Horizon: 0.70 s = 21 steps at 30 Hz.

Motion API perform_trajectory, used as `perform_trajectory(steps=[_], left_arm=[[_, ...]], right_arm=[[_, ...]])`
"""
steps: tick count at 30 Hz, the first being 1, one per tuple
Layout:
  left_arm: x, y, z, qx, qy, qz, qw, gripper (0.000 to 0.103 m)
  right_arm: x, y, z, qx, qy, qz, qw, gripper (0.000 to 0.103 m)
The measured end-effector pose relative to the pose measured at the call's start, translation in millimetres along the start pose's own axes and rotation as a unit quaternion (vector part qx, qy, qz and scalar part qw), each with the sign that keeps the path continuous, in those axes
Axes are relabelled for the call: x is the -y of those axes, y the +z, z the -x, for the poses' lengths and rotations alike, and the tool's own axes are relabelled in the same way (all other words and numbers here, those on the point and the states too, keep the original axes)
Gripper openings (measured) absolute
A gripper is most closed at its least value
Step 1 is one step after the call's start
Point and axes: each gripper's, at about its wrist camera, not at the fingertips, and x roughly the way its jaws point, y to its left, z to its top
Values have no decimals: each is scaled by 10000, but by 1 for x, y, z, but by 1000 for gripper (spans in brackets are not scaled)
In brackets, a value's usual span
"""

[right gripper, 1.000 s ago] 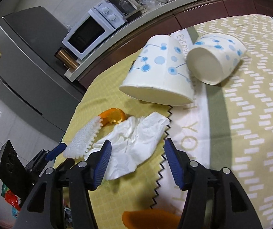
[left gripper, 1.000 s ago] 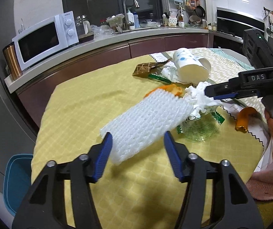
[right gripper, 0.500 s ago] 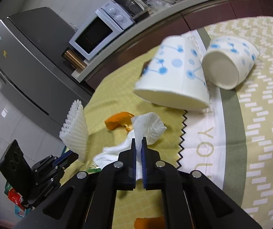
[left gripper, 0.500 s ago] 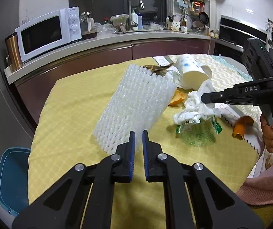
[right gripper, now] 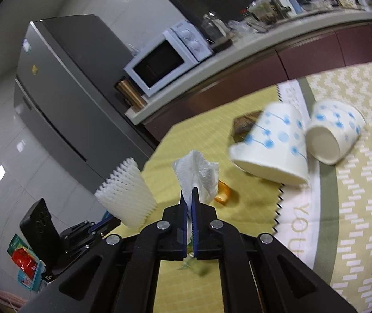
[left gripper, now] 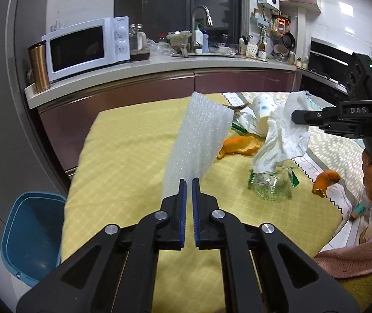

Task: Collect trash
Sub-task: 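Grasp the second white foam net with the left gripper while the right gripper grasps the white tissue, then carry the foam net and tissue to the blue bin and release both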

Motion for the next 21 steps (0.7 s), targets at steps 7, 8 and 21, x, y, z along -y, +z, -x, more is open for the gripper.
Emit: perform_trajectory(steps=[7,8,21], left_arm=[[-17,-1,17,118,158,163,9997,5],[-20,-2,20,136,187,184,9996,5],[-55,-5,53,325,599,485,9965,1]], right_arm=[[-24,8,-5,23,292,288,9992,2],[-27,8,-7,13,318,314,9990,2],[-67,14,-41,-235,869,645,9938,2]])
